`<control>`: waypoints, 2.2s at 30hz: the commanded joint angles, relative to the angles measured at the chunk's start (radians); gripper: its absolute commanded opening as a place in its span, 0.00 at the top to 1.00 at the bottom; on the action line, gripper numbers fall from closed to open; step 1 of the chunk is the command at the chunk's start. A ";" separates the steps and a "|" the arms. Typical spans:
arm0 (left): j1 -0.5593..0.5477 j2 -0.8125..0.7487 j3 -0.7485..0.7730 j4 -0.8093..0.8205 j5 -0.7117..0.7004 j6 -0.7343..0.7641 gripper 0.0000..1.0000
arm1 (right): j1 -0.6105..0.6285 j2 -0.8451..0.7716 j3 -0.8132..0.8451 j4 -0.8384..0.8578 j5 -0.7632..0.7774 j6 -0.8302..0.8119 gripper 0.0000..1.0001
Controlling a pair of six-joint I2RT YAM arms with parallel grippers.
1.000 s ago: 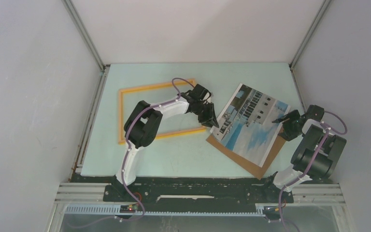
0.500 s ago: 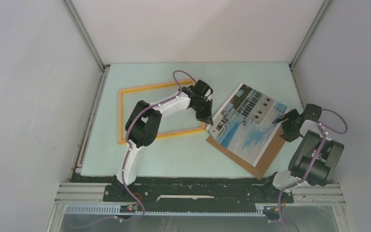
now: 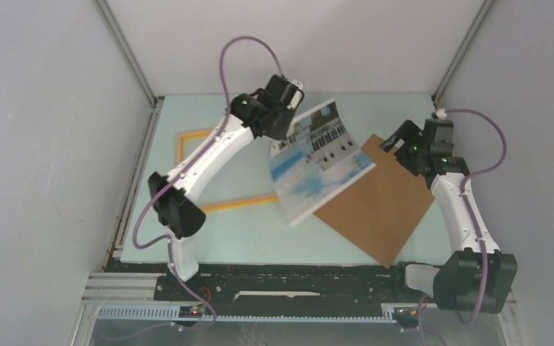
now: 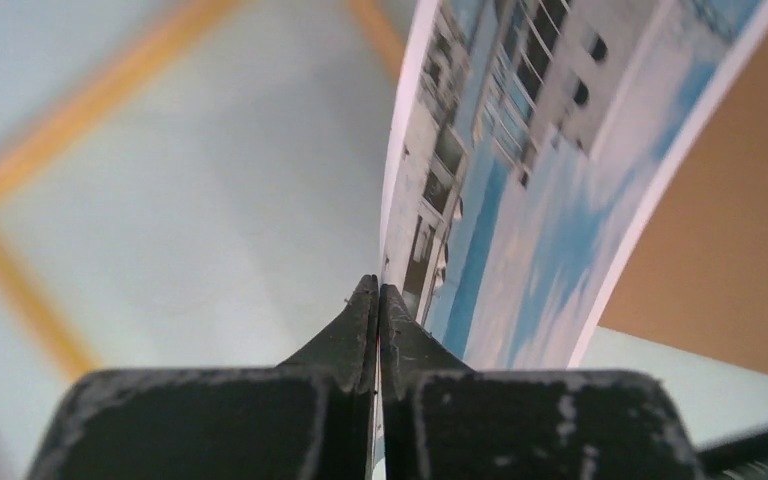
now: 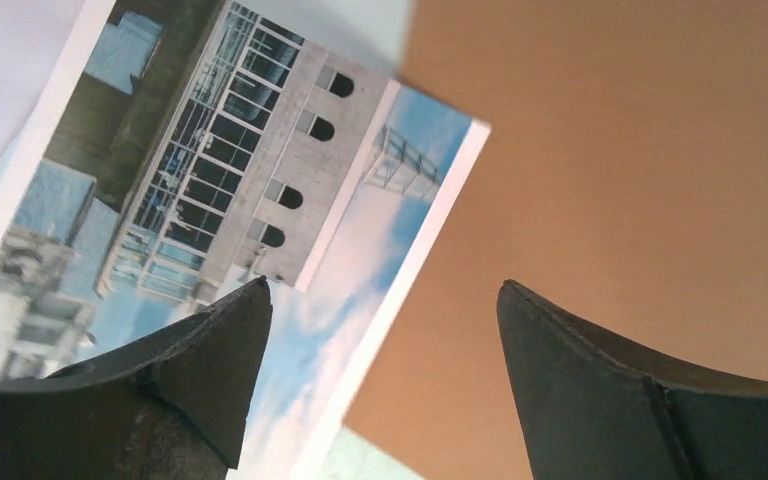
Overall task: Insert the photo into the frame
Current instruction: Turn over the photo from the photo frame.
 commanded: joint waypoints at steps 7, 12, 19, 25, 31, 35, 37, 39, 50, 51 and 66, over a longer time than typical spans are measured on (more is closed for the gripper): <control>0.010 -0.283 -0.001 0.233 -0.792 0.536 1.00 | 0.213 0.077 0.127 0.029 -0.121 0.087 0.12; -0.020 -0.421 -0.203 0.580 -0.828 0.789 1.00 | 0.266 0.117 0.152 0.046 -0.159 0.105 0.13; -0.099 -0.691 -0.797 0.885 -0.716 0.850 1.00 | 0.341 0.197 0.141 0.136 -0.260 0.187 0.12; -0.256 -0.765 -1.113 0.895 -0.746 0.726 1.00 | 0.376 0.308 0.112 0.320 -0.411 0.298 0.11; -0.404 -0.741 -1.154 0.782 -0.750 0.585 1.00 | 0.386 0.432 0.112 0.486 -0.615 0.368 0.10; -0.482 -0.695 -1.144 0.728 -0.705 0.511 1.00 | 0.377 0.481 0.112 0.486 -0.677 0.354 0.06; -0.505 -0.652 -1.134 0.718 -0.680 0.479 1.00 | 0.378 0.502 0.112 0.487 -0.698 0.346 0.04; -0.515 -0.602 -1.096 0.665 -0.644 0.432 1.00 | 0.380 0.522 0.112 0.487 -0.713 0.337 0.04; -0.536 -0.456 -0.918 0.532 -0.642 0.259 1.00 | 0.420 0.532 0.022 0.534 -0.657 0.421 0.10; -0.536 -0.431 -0.875 0.498 -0.654 0.223 1.00 | 0.397 0.508 -0.032 0.593 -0.657 0.451 0.10; -0.318 0.046 -0.035 0.067 -0.437 -0.271 1.00 | 0.149 -0.006 -0.478 0.593 -0.535 0.199 0.08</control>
